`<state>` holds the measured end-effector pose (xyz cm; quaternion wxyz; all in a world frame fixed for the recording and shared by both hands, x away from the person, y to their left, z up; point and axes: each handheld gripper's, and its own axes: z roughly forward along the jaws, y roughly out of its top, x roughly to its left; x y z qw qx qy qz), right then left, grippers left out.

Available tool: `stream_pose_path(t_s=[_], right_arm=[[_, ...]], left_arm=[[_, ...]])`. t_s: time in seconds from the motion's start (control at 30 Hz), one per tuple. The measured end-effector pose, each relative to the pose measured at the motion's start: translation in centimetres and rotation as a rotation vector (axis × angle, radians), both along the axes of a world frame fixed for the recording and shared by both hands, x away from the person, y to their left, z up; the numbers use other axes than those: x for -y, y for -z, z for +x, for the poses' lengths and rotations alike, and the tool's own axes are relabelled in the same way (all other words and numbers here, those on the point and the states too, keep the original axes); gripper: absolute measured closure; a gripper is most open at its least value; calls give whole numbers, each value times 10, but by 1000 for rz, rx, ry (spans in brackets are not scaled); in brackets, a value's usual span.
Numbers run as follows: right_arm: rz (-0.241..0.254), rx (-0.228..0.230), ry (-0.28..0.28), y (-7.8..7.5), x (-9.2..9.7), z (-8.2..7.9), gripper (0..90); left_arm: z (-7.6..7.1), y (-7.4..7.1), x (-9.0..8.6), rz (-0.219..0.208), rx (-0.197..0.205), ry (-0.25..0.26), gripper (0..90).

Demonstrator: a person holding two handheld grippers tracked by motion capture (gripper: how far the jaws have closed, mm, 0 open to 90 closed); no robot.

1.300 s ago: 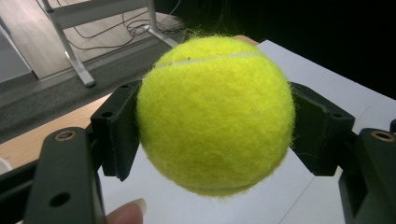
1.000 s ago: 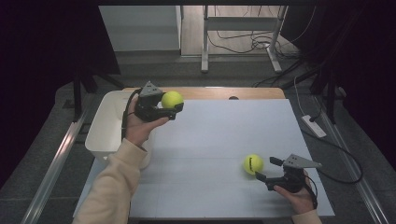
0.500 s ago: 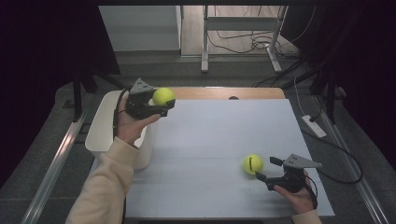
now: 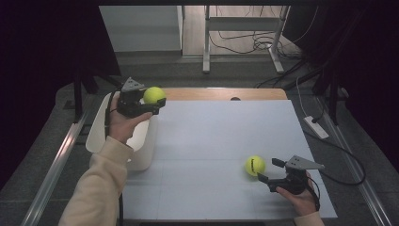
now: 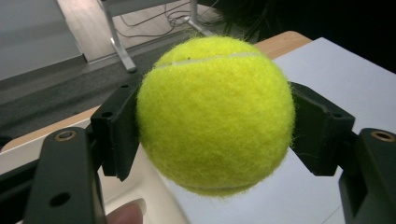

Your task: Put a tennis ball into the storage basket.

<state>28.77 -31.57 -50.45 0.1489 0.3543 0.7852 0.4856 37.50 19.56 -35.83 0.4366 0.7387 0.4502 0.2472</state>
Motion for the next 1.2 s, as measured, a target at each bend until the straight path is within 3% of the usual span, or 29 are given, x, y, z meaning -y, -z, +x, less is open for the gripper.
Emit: stream_pose_path(t_s=[0.37, 1.0, 1.2], right_arm=[[-3, -3, 0, 1, 0, 0, 99], [-3, -1, 0, 0, 0, 0, 99], [-2, -3, -1, 0, 0, 0, 100]], left_arm=[[1, 5, -21, 4, -15, -53, 270], [11, 11, -39, 45, -56, -114, 270], [18, 15, -50, 56, -92, -149, 270]])
